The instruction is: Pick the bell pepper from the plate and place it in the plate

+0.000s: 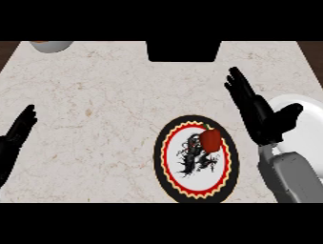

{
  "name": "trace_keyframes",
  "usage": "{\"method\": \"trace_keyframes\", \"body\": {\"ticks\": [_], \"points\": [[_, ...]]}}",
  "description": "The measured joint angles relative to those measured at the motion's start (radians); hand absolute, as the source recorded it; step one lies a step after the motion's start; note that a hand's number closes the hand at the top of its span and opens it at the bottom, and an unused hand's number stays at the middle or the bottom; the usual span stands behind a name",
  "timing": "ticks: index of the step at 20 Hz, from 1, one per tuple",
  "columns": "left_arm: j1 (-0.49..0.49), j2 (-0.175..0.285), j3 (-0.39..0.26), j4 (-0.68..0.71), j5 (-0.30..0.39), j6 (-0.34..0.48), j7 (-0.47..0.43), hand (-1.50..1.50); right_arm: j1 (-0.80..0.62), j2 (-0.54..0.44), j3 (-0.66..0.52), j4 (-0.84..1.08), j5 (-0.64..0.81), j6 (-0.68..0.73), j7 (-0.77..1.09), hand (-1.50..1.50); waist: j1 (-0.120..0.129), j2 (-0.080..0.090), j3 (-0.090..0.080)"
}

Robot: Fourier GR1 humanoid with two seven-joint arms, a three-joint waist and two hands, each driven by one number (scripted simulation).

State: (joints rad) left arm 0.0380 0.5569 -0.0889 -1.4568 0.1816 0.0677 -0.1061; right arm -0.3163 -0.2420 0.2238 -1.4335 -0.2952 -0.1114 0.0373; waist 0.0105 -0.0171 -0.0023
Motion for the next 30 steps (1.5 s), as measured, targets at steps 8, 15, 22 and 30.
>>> {"method": "trace_keyframes", "body": {"ticks": [8, 15, 22, 30], "points": [[-0.029, -0.131, -0.025, 0.033, -0.009, 0.103, 0.126, 0.0, -0.111, -0.139, 0.056, -0.063, 0.078, 0.198, 0.0, 1.5, -0.011, -0.001, -0.011], [-0.049, -0.219, -0.058, 0.037, -0.009, 0.167, 0.2, 0.0, -0.004, -0.174, 0.089, -0.013, 0.308, 0.052, -0.237, -1.5, -0.024, 0.018, 0.003], [-0.092, -0.264, -0.095, 0.028, -0.046, 0.214, 0.27, 0.0, 0.076, -0.161, 0.096, 0.183, 0.263, 0.221, -0.607, -1.5, -0.004, 0.024, 0.006], [-0.103, -0.276, -0.1, 0.024, -0.064, 0.224, 0.305, 0.0, -0.051, -0.265, 0.177, 0.215, 0.547, 0.158, -0.524, -1.5, -0.001, 0.017, 0.002]]}}
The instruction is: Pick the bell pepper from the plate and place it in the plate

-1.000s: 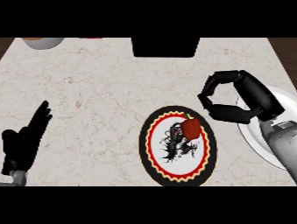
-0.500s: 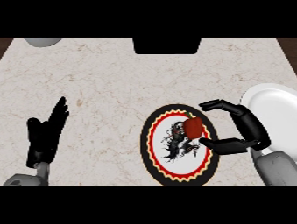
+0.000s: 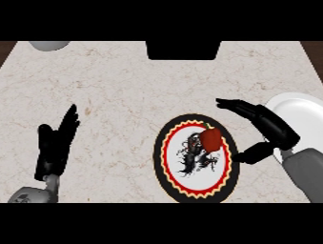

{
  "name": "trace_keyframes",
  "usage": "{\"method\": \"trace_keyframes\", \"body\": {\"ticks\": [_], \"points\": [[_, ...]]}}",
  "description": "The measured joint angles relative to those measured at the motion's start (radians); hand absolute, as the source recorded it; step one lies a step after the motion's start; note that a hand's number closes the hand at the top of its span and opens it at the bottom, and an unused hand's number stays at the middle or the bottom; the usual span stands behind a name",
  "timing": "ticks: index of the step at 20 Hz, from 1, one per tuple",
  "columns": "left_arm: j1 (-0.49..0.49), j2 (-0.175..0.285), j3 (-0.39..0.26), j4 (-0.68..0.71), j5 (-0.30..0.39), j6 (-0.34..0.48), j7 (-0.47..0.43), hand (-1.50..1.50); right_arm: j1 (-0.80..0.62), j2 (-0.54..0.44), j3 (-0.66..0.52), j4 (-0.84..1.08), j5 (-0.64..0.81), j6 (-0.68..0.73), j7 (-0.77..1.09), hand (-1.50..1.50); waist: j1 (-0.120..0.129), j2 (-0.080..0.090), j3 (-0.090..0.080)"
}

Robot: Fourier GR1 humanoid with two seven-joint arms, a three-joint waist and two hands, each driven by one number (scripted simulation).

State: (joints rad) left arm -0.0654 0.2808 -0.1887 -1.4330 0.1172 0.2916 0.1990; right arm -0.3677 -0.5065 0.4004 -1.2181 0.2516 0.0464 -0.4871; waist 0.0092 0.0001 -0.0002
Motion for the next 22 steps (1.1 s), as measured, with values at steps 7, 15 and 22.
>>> {"method": "trace_keyframes", "body": {"ticks": [7, 15, 22], "points": [[0.009, -0.013, 0.003, -0.012, -0.014, 0.006, 0.005, 0.0, -0.094, -0.052, 0.083, -0.085, 0.135, 0.136, 0.253, -1.5, -0.004, -0.003, -0.001], [0.014, -0.03, 0.011, -0.021, -0.033, 0.0, 0.014, 0.0, -0.163, 0.008, 0.137, -0.078, 0.218, 0.333, 0.447, -1.5, -0.003, -0.001, 0.0], [0.024, -0.054, 0.035, -0.019, -0.066, -0.024, 0.013, 0.0, -0.154, 0.103, 0.098, -0.027, 0.337, 0.391, 0.46, -1.5, -0.004, 0.0, 0.0]]}}
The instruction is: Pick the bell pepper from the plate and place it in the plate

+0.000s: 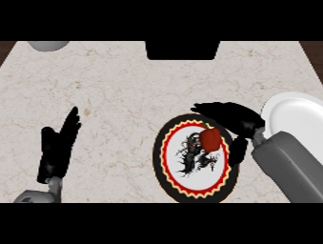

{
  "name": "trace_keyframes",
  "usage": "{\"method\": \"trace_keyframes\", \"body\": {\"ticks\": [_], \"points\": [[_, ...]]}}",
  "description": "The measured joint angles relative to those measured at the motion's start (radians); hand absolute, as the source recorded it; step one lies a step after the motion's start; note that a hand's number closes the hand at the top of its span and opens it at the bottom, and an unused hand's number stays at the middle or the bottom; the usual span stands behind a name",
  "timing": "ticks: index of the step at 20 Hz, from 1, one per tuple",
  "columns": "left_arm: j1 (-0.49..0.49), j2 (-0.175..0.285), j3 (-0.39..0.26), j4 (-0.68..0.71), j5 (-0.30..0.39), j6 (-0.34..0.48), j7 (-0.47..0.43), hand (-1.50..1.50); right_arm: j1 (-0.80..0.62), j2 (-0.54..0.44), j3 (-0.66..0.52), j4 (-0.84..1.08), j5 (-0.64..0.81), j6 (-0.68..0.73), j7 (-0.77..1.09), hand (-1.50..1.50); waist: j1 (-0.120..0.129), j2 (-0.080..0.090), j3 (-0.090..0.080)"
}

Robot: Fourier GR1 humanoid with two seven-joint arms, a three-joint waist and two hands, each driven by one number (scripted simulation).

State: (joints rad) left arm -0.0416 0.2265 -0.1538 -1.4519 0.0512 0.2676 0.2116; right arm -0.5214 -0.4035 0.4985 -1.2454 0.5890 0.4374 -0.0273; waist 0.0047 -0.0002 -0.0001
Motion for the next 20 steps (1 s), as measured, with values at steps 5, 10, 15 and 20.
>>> {"method": "trace_keyframes", "body": {"ticks": [5, 10, 15, 20], "points": [[0.005, -0.021, 0.017, -0.008, -0.02, -0.013, -0.003, 0.0, 0.014, 0.042, -0.031, 0.041, 0.08, 0.014, -0.046, -1.5, 0.0, 0.0, 0.0], [0.015, -0.037, 0.034, -0.003, -0.045, -0.026, -0.012, 0.0, -0.013, 0.086, -0.078, 0.117, 0.149, 0.038, -0.092, -1.5, 0.001, 0.001, 0.0], [0.016, -0.028, 0.068, -0.031, -0.042, -0.063, 0.013, 0.0, -0.015, 0.121, -0.112, 0.197, 0.217, 0.008, -0.149, -1.5, 0.001, 0.001, 0.0], [0.0, -0.052, 0.074, -0.025, -0.067, -0.065, 0.024, 0.0, 0.005, 0.163, -0.129, 0.22, 0.278, -0.005, -0.157, 1.5, 0.0, 0.001, 0.0]]}}
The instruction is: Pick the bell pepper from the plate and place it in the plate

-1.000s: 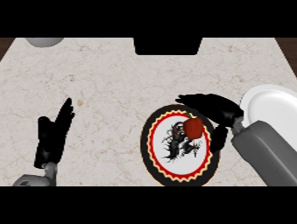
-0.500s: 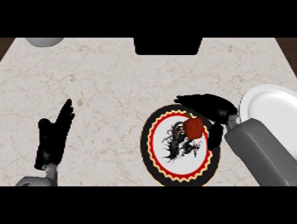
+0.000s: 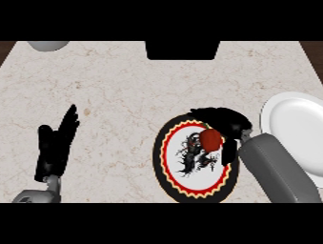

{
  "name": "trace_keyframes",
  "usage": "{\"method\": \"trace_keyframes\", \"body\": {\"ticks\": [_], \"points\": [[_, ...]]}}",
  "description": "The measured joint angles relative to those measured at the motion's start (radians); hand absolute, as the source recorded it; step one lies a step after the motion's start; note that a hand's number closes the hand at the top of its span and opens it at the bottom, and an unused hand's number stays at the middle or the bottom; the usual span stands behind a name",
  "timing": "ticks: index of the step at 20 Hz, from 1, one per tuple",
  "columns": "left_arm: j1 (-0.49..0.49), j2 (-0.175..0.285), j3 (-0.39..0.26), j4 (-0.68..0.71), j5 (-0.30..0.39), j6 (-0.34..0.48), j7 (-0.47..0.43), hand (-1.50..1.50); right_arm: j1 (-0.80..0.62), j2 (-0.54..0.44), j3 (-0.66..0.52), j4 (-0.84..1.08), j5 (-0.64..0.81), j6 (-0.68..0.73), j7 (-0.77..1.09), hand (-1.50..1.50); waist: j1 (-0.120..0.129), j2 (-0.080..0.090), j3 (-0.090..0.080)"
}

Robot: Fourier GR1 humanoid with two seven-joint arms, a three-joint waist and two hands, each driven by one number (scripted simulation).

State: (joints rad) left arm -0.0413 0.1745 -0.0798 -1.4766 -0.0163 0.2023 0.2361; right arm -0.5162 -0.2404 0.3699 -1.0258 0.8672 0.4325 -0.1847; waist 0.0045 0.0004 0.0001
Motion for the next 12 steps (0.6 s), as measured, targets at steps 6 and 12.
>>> {"method": "trace_keyframes", "body": {"ticks": [6, 12], "points": [[0.012, -0.006, 0.024, 0.012, -0.005, -0.021, -0.019, 0.0, -0.025, 0.007, -0.018, 0.063, 0.071, -0.065, -0.097, 1.5, 0.001, -0.001, -0.001], [0.035, -0.018, 0.028, -0.016, -0.018, -0.03, -0.01, 0.0, -0.017, 0.012, -0.046, 0.067, 0.129, -0.145, -0.147, 1.5, 0.0, -0.001, 0.0]]}}
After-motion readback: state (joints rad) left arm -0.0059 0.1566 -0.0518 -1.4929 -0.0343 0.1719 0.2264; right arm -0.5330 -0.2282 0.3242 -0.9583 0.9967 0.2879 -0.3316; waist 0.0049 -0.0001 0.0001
